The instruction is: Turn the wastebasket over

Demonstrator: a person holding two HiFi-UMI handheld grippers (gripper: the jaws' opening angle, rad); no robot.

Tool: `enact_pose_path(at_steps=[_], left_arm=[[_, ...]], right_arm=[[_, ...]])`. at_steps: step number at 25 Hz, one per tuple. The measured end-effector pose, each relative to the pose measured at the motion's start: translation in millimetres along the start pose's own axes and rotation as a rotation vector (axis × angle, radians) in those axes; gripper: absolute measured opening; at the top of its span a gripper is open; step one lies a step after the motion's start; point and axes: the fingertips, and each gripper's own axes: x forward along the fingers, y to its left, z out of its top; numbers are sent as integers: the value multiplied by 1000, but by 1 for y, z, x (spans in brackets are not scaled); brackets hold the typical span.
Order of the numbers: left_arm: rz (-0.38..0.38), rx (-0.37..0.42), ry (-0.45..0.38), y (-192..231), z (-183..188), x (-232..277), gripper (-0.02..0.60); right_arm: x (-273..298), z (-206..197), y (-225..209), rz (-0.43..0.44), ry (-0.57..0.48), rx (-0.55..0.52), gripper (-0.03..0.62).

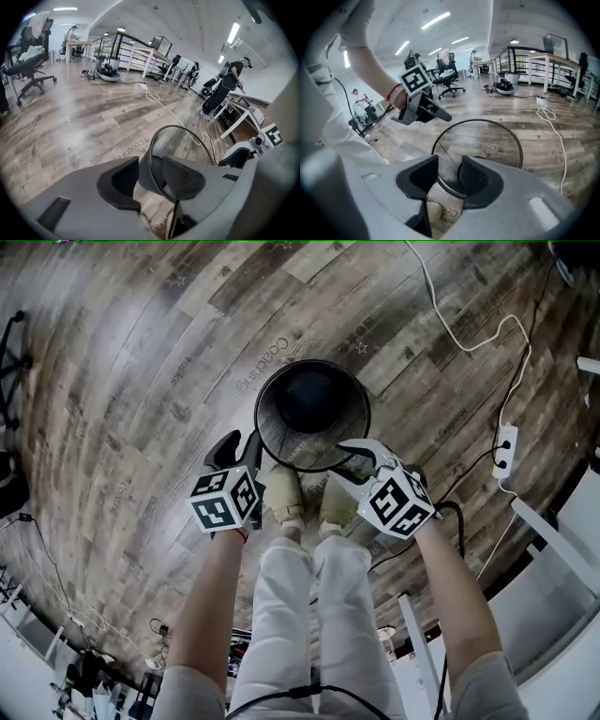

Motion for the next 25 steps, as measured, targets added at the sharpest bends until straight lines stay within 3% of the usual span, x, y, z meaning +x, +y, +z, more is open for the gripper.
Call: enact_pose_path(at_steps=[3, 4, 6, 9, 13, 19, 22, 25], left_arm=[[-81, -2, -64, -15, 13, -9, 151], [-104, 4, -75, -20, 17, -12, 132], [-130, 38, -101, -32, 25, -18, 62], [-181, 69, -131, -51, 36, -29, 4], [-263, 68, -136, -84, 43, -48, -2], [-379, 177, -234, -128, 73, -92, -2], [-396, 213, -271, -138, 91, -115, -2], [-412, 191, -310, -143, 109, -136, -2]], right_arm=[[-14, 10, -12, -44, -74, 98, 20], [-19, 13, -15, -56, -98, 133, 2], [-30, 20, -22, -79, -143, 193, 2], [-49, 34, -27, -124, -219, 251, 2], [-81, 56, -24, -184, -317, 316, 0], [-124, 89, -18, -257, -389, 295, 0], [-146, 105, -16, -291, -423, 292, 0], [-166, 120, -16, -318, -459, 310, 0]])
